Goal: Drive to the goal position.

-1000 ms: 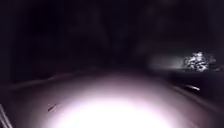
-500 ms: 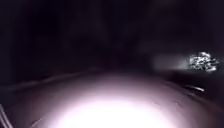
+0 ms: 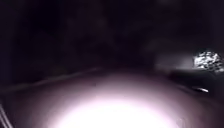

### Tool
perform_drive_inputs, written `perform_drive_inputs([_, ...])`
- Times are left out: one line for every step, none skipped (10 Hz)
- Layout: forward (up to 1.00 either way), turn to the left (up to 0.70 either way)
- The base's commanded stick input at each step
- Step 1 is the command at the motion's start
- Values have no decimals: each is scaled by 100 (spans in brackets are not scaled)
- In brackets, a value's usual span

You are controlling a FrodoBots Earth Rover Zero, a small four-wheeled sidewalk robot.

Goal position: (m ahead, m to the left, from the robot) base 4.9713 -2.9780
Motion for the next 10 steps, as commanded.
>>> perform_drive_inputs([100,0])
perform_drive_inputs([100,0])
perform_drive_inputs([100,0])
perform_drive_inputs([100,0])
perform_drive_inputs([100,0])
perform_drive_inputs([100,0])
perform_drive_inputs([100,-21])
perform_drive_inputs([100,-27])
perform_drive_inputs([100,-27])
perform_drive_inputs([100,-27])
